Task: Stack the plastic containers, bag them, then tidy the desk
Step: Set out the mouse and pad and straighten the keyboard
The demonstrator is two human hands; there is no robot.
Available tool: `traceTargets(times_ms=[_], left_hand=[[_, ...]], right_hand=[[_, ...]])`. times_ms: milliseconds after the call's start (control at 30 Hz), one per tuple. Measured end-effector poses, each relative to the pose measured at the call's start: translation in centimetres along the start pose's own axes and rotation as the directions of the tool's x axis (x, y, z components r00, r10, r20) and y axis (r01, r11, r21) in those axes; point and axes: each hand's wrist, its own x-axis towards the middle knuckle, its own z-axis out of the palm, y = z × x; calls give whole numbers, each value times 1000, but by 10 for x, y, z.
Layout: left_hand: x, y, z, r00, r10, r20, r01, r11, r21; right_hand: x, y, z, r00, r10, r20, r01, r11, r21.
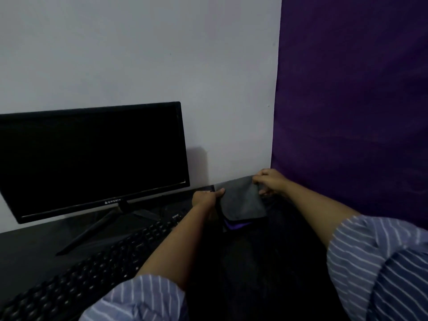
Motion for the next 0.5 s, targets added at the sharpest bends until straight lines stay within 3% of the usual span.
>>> traceTargets(times_ms=[133, 267, 500], left_hand=[[23, -6, 0, 992, 82, -93, -59, 973, 223], [38, -12, -3, 984, 162, -73, -110, 877, 467], [50, -20, -8, 967, 247, -65, -144, 737, 660]], right_hand=[[23, 11, 11, 999, 42, -9, -42, 999, -20], [41, 19, 22, 999, 47, -13, -47, 997, -54], [61, 33, 41, 996, -34, -80, 15, 975, -221]])
